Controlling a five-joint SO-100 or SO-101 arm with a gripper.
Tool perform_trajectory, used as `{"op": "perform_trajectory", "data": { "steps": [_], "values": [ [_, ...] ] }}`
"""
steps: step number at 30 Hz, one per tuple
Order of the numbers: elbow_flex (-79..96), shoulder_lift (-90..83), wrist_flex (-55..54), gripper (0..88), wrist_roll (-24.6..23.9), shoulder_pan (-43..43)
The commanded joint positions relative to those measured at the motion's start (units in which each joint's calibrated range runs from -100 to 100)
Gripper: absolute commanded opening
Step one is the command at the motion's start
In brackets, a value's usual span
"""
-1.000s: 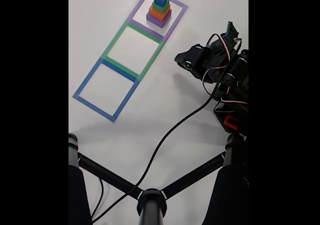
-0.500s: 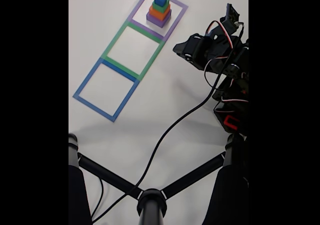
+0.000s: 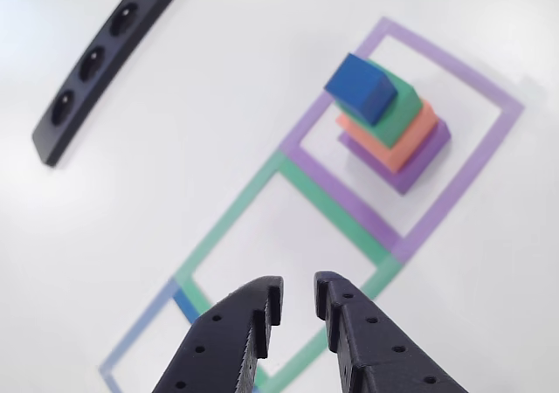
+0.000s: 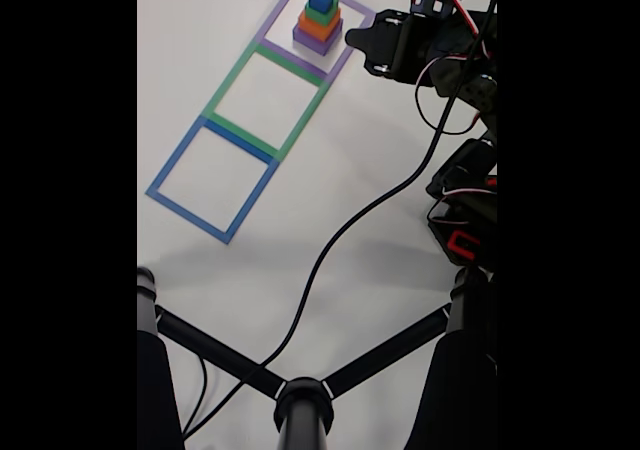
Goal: Tower of hanoi
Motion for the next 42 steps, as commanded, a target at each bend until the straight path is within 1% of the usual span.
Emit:
{"op": "perform_trajectory", "data": {
  "steps": [1,2,3,5,9,10,12,13,14,15,18,19,21,23,25,32,34,36,40,42],
  "values": [
    [-15.13,6.12,7.85,0.0,17.31,1.29],
    [-18.77,7.81,10.52,0.0,19.70,1.52],
    [-21.49,9.01,11.82,0.0,20.07,1.59],
    [-26.13,10.69,13.52,0.0,22.27,1.59],
    [-33.85,12.53,16.43,1.0,21.90,1.44],
    [-35.67,13.02,17.89,1.0,23.56,1.59],
    [-38.31,13.26,20.24,0.0,28.34,2.20],
    [-39.03,12.94,22.42,0.0,36.24,2.59],
    [-38.94,12.13,24.04,0.0,45.25,3.27],
    [-38.76,11.33,24.52,0.0,50.21,3.96],
    [-38.67,9.81,24.61,0.0,57.93,5.48],
    [-38.67,9.41,25.66,0.0,62.34,6.02],
    [-38.67,8.93,27.52,0.0,69.33,7.08],
    [-38.58,8.93,29.62,0.0,77.42,8.61],
    [-38.31,8.69,30.51,1.6,82.20,9.37],
    [-35.12,5.32,28.25,7.1,83.30,10.67],
    [-32.22,3.00,25.33,9.6,85.69,11.66],
    [-29.67,1.24,22.50,13.7,90.84,12.80],
    [-26.95,1.40,18.45,14.8,90.84,13.79],
    [-24.40,0.84,16.43,13.7,90.84,13.79]
  ]
}}
